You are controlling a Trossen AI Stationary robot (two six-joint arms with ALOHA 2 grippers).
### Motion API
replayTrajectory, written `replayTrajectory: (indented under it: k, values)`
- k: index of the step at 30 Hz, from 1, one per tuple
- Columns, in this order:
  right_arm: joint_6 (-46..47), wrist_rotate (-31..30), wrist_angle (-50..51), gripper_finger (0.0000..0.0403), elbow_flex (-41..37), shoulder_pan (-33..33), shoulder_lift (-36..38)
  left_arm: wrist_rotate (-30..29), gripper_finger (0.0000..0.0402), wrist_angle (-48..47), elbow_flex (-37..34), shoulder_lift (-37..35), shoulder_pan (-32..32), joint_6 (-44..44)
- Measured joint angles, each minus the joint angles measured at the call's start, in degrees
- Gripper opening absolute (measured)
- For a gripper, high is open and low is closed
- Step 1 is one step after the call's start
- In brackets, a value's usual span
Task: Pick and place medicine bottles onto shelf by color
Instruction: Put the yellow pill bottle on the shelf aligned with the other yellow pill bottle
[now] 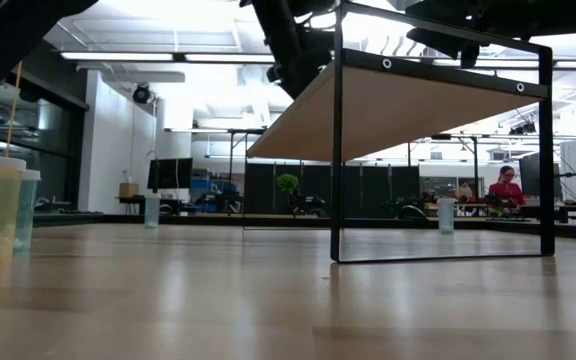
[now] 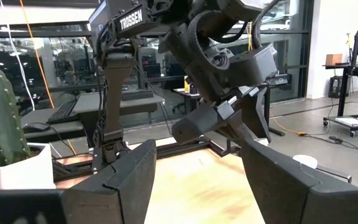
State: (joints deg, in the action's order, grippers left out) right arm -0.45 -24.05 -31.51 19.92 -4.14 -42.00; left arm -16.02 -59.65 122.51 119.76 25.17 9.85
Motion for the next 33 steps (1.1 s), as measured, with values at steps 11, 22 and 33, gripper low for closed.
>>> replayTrajectory:
  k: [11,22,33]
  values:
    - [0.0,0.0,0.0,0.0229,0.0,0.0,0.0,3.0,0.0115,0.0,0.0,0.4,1.1,1.3]
    - [0.0,0.0,0.0,0.0229,0.0,0.0,0.0,3.0,0.0115,0.0,0.0,0.4,1.5,1.3]
    - [0.0,0.0,0.0,0.0229,0.0,0.0,0.0,3.0,0.0132,0.0,0.0,0.4,1.5,1.3]
